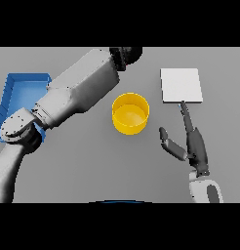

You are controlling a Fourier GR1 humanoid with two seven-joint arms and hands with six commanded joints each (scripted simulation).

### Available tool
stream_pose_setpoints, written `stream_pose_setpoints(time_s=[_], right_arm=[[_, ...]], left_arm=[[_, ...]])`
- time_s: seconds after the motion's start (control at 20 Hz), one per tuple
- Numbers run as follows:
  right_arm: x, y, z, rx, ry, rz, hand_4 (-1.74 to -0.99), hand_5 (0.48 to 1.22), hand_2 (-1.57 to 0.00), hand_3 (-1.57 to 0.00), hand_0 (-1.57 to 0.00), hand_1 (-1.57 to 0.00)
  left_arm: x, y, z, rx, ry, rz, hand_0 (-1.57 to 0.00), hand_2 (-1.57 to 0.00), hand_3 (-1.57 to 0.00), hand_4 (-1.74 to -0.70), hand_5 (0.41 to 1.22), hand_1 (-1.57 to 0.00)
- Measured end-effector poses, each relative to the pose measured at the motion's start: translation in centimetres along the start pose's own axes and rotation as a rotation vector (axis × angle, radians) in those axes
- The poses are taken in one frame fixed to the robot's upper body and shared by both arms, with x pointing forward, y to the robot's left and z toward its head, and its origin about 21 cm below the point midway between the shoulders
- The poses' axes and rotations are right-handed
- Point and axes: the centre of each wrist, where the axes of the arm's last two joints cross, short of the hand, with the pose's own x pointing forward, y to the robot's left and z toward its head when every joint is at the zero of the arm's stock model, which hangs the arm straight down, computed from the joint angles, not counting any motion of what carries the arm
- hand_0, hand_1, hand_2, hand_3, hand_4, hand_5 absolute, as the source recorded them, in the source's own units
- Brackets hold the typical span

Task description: Pick up the red beaker and tilt it to pour out 1 green nut into yellow bowl. Pick up the yellow bowl and place it on the metallic measuring scale.

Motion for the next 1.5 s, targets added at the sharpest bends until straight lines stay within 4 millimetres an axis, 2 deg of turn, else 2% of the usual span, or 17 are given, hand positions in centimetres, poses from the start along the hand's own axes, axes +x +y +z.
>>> stream_pose_setpoints(time_s=[0.05, 0.2, 0.3, 0.4, 0.5, 0.65, 0.85, 1.0, 1.05, 1.15, 1.3, 1.4, 1.5], right_arm=[[0.1, 0.1, 0.0, 0.000, -0.006, 0.004, -1.028, 0.680, 0.00, 0.00, 0.00, 0.00], [0.4, 0.1, -0.1, 0.009, 0.003, -0.018, -1.001, 0.683, 0.00, 0.00, 0.00, 0.00], [0.4, -0.3, -0.3, 0.001, -0.012, -0.003, -0.996, 0.675, 0.00, 0.00, 0.00, 0.00], [0.0, 0.1, -0.4, 0.005, -0.002, -0.010, -0.999, 0.665, 0.00, 0.00, 0.00, 0.00], [0.1, 0.1, -0.6, 0.009, -0.006, -0.029, -1.006, 0.669, 0.00, 0.00, 0.00, 0.00], [-0.1, 0.2, -0.9, 0.004, -0.011, -0.057, -0.996, 0.664, 0.00, 0.00, 0.00, 0.00], [0.0, 0.1, -1.0, 0.012, -0.004, -0.044, -1.044, 0.654, 0.00, 0.00, 0.00, 0.00], [-0.1, 0.2, -0.9, 0.023, 0.006, -0.044, -1.053, 0.651, 0.00, 0.00, 0.00, 0.00], [0.1, 0.0, -1.2, 0.017, 0.007, -0.045, -1.048, 0.652, 0.00, 0.00, 0.00, 0.00], [0.0, 0.3, -1.0, 0.023, 0.003, -0.015, -1.048, 0.651, 0.00, 0.00, 0.00, 0.00], [0.5, 0.5, -0.8, 0.016, 0.006, 0.019, -1.046, 0.649, 0.00, 0.00, 0.00, 0.00], [0.2, 0.0, -0.8, 0.029, 0.018, 0.016, -1.035, 0.650, 0.00, 0.00, 0.00, 0.00], [0.1, 0.2, -0.8, 0.032, 0.014, 0.009, -1.020, 0.645, 0.00, 0.00, 0.00, 0.00]], left_arm=[[-1.4, 0.3, 0.2, -0.002, 0.046, 0.052, -1.57, -1.57, -1.02, -1.73, 1.221, -1.57], [-6.0, -1.1, 1.4, 0.007, 0.117, 0.217, -1.57, -1.57, -1.29, -1.73, 1.221, -1.57], [-9.1, -2.7, 2.5, -0.022, 0.223, 0.406, -1.57, -1.57, -1.39, -1.73, 1.221, -1.57], [-11.3, -4.3, 3.7, -0.020, 0.319, 0.601, -1.57, -1.57, -1.43, -1.74, 1.221, -1.57], [-13.2, -7.2, 5.2, -0.008, 0.421, 0.779, -1.57, -1.57, -1.45, -1.74, 1.221, -1.57], [-14.3, -13.1, 7.7, -0.011, 0.602, 1.044, -1.57, -1.57, -1.45, -1.74, 1.221, -1.57], [-12.9, -20.7, 10.7, -0.034, 0.832, 1.315, -1.57, -1.57, -1.42, -1.74, 1.221, -1.57], [-11.1, -24.1, 12.1, -0.017, 0.971, 1.514, -1.57, -1.57, -1.45, -1.74, 1.221, -1.57], [-10.0, -25.8, 12.7, -0.018, 1.016, 1.575, -1.57, -1.57, -1.46, -1.74, 1.221, -1.57], [-7.2, -27.7, 13.1, -0.041, 1.087, 1.693, -1.57, -1.57, -1.47, -1.74, 1.221, -1.57], [-4.3, -28.4, 13.6, -0.012, 1.131, 1.804, -1.57, -1.57, -1.48, -1.74, 1.221, -1.57], [-3.0, -28.7, 14.7, -0.013, 1.179, 1.832, -1.57, -1.57, -1.46, -1.74, 1.221, -1.57], [-0.7, -28.7, 15.2, -0.030, 1.212, 1.887, -1.57, -1.57, -1.44, -1.74, 1.221, -1.57]])
